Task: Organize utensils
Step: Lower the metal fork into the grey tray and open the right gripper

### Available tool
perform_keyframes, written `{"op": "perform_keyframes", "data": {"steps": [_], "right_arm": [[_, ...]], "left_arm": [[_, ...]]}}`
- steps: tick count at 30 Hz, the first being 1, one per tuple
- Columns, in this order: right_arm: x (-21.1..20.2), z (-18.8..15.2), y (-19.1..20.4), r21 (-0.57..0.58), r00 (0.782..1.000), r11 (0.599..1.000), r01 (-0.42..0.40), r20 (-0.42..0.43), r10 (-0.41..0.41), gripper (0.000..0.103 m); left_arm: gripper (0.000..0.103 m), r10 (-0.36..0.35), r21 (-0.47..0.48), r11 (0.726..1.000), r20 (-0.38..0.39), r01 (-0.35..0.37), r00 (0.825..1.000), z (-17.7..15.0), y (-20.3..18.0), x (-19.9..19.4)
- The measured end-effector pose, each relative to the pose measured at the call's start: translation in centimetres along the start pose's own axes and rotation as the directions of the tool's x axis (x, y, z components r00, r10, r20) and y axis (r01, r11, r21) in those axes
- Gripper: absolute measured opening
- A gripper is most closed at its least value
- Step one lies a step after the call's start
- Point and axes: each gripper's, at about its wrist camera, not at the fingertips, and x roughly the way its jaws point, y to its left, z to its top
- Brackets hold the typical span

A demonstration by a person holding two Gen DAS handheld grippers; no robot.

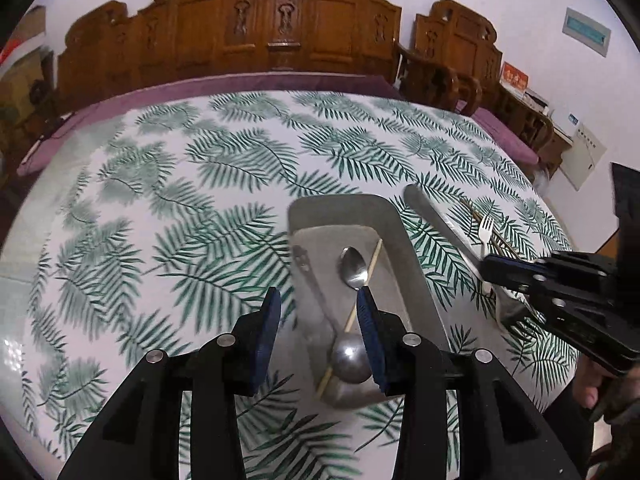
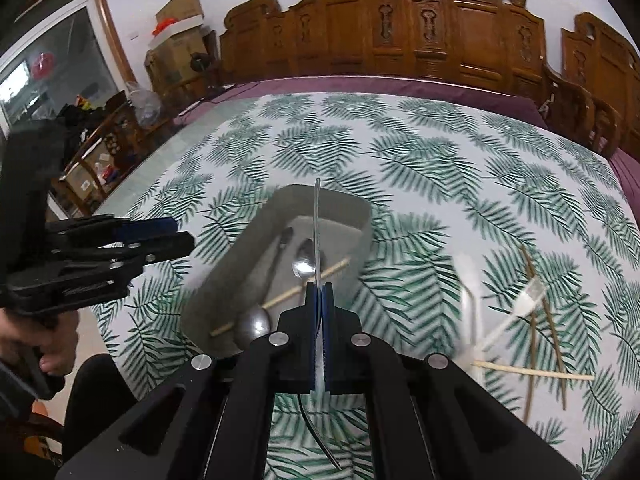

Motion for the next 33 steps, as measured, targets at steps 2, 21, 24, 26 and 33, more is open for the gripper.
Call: {"op": "perform_keyframes", "data": {"steps": [2,21,24,26,33], "right_arm": [[0.5,0.3,0.7,0.000,1.000,1.000,-0.003,-0.007,0.003,0.003],[8.4,2.7,2.2,0.155,0.994,0.988,-0.020,-0.106,0.037,0.003],[9.4,2.8,2.0,0.170,0.992,0.985,-0.004,-0.122,0.025,0.003],[10.0,2.6,1.9,0.176,0.991,0.984,0.011,-0.135,0.013,0.003],[11.2,1.9,2.3,0.170,0.985,0.985,0.040,-0.172,-0.011,0.003]], "left_arm": [[0.037,0.001,-0.007,1.000,0.016,-0.001,1.000,-0.2,0.6,-1.1],[0.058,0.025,-0.068,0.997,0.062,-0.021,0.998,-2.4,4.2,-4.5],[0.058,0.029,-0.076,0.997,0.062,-0.024,0.998,-2.5,4.5,-4.6],[0.058,0.031,-0.079,0.997,0.062,-0.026,0.998,-2.6,4.7,-4.6],[0.058,0.035,-0.077,0.997,0.063,-0.030,0.997,-2.7,4.6,-4.7]]}}
